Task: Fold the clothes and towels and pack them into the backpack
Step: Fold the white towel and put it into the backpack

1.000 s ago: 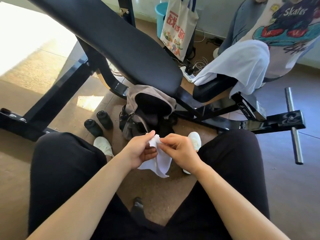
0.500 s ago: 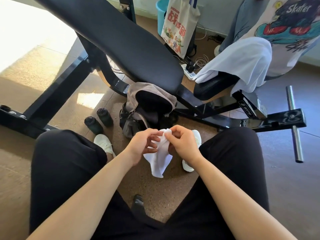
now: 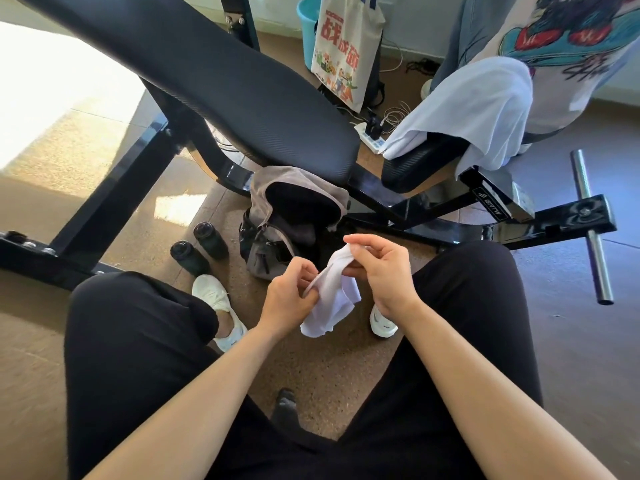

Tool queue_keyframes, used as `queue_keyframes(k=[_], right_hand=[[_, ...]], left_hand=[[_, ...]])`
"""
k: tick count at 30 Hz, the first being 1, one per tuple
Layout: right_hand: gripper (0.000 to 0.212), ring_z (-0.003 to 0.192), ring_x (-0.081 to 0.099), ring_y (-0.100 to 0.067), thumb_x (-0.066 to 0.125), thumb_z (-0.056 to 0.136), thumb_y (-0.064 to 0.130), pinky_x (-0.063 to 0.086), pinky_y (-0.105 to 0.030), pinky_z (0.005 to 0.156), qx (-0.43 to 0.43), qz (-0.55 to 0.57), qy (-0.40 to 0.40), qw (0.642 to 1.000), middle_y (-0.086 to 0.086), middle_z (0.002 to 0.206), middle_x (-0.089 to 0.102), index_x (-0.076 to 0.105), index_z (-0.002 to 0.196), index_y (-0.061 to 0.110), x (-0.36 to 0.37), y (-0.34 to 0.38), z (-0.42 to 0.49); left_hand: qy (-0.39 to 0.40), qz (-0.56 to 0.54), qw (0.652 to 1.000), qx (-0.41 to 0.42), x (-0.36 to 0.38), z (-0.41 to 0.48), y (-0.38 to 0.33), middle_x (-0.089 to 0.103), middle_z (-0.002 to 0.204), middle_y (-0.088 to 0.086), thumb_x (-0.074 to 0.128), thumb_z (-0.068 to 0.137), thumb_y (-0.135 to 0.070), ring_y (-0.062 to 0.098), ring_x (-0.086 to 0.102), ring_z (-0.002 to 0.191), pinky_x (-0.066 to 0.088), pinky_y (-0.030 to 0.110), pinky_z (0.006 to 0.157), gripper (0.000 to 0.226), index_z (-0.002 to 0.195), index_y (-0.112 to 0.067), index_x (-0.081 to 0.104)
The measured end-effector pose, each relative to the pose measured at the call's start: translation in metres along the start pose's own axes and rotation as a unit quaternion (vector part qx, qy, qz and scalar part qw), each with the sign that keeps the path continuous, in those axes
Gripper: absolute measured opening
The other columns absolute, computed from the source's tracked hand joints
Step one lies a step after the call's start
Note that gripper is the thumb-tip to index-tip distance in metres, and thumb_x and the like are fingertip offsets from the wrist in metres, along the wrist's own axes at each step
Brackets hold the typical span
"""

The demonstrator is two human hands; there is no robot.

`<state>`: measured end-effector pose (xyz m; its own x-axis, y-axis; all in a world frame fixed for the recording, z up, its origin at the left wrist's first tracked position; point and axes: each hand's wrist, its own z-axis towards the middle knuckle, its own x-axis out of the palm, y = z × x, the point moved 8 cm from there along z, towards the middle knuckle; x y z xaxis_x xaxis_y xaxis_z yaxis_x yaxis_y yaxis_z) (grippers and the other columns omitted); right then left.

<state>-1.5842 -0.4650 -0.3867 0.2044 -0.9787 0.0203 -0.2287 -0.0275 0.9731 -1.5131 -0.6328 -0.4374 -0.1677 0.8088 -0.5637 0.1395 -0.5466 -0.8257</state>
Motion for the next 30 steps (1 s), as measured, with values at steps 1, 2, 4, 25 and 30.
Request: queue_keyframes(k=[1, 2, 4, 25, 30], right_hand=[[0.020, 0.088, 0.076, -0.026, 0.061, 0.099, 0.003, 0.063, -0.036, 0.076, 0.004, 0.006, -0.018, 1.000, -0.012, 0.093, 0.076, 0.077, 0.105, 0.012, -0.006, -0.001, 0.002], [0.019, 0.088, 0.076, -0.024, 0.061, 0.099, 0.005, 0.063, -0.035, 0.078, 0.008, 0.012, -0.035, 0.999, -0.008, 0.095, 0.077, 0.077, 0.107, 0.013, -0.012, -0.001, 0.005], [0.019, 0.088, 0.077, -0.023, 0.061, 0.100, 0.006, 0.063, -0.034, 0.080, 0.019, 0.031, -0.062, 0.997, -0.004, 0.099, 0.077, 0.076, 0.111, 0.011, -0.021, -0.003, 0.009], [0.012, 0.081, 0.072, -0.007, 0.078, 0.088, 0.010, 0.061, -0.031, 0.073, -0.250, -0.263, 0.048, 0.930, 0.003, 0.085, 0.077, 0.079, 0.100, 0.008, 0.007, 0.030, -0.009], [0.010, 0.080, 0.073, -0.009, 0.077, 0.089, 0.011, 0.061, -0.034, 0.072, -0.257, -0.251, 0.056, 0.932, 0.005, 0.085, 0.076, 0.078, 0.099, 0.009, 0.011, 0.033, -0.009]], left_hand=[[-0.013, 0.014, 1.000, 0.012, -0.002, -0.001, -0.002, 0.065, 0.085, -0.006, 0.070, 0.086, -0.002, 0.009, 0.065, 0.076, 0.053, 0.019, 0.066, 0.029, 0.099, -0.022, 0.055], [-0.026, 0.030, 0.999, 0.032, -0.004, -0.001, -0.004, 0.063, 0.081, -0.005, 0.069, 0.087, 0.000, 0.009, 0.063, 0.072, 0.051, 0.019, 0.064, 0.025, 0.096, -0.020, 0.056], [-0.049, 0.074, 0.993, 0.076, -0.006, -0.003, -0.010, 0.060, 0.073, -0.005, 0.067, 0.085, 0.006, 0.004, 0.055, 0.062, 0.043, 0.015, 0.060, 0.020, 0.086, -0.014, 0.062], [-0.058, 0.257, 0.963, -0.046, 0.005, -0.006, -0.036, 0.065, 0.066, -0.005, 0.045, 0.090, -0.076, 0.007, 0.047, 0.057, 0.020, 0.016, 0.050, 0.061, 0.095, -0.027, 0.081], [-0.048, 0.269, 0.956, -0.106, -0.003, -0.002, -0.016, 0.052, 0.057, -0.011, 0.054, 0.093, -0.057, 0.007, 0.043, 0.048, 0.022, 0.020, 0.048, 0.044, 0.078, -0.022, 0.076]])
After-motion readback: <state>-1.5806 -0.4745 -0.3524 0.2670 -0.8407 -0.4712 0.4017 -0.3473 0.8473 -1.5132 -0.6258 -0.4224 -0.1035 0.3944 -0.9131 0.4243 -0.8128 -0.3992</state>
